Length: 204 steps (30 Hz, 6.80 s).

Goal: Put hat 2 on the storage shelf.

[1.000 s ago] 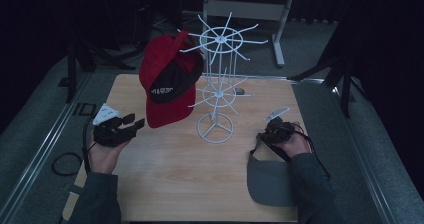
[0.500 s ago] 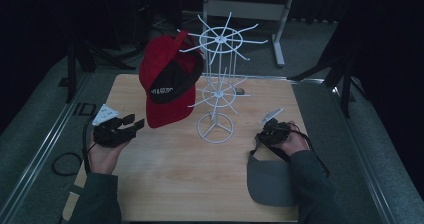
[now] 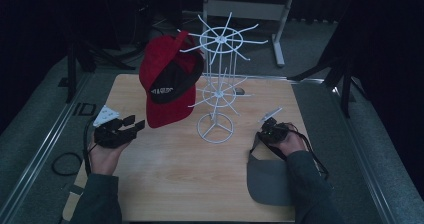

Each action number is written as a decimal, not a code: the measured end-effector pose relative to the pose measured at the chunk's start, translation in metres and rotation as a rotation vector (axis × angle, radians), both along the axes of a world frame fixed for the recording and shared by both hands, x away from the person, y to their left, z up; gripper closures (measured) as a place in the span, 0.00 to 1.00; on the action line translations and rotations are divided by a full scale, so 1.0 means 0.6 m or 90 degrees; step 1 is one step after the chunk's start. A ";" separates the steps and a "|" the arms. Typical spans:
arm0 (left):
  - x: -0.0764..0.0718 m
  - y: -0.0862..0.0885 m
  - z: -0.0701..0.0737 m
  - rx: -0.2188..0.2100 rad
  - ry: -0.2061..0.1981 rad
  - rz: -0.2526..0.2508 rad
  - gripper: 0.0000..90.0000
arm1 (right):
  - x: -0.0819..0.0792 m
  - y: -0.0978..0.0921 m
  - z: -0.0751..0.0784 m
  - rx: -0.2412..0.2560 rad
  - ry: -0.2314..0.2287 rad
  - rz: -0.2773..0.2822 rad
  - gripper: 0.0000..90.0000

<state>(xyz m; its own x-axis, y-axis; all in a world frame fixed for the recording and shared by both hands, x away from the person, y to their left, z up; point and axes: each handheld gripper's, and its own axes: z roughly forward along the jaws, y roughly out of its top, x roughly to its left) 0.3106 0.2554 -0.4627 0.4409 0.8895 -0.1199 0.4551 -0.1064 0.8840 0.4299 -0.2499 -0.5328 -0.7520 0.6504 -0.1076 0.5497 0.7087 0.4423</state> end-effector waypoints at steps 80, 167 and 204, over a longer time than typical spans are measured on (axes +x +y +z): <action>0.004 -0.004 -0.044 -0.008 0.028 0.013 0.59 | -0.107 -0.010 0.243 0.378 -0.259 -0.008 0.96; 0.007 -0.005 -0.049 -0.012 0.035 0.013 0.59 | -0.092 -0.013 0.402 0.511 -0.318 0.024 0.96; 0.008 -0.007 -0.051 -0.010 0.039 0.010 0.59 | -0.070 0.009 0.509 0.560 -0.373 0.035 0.96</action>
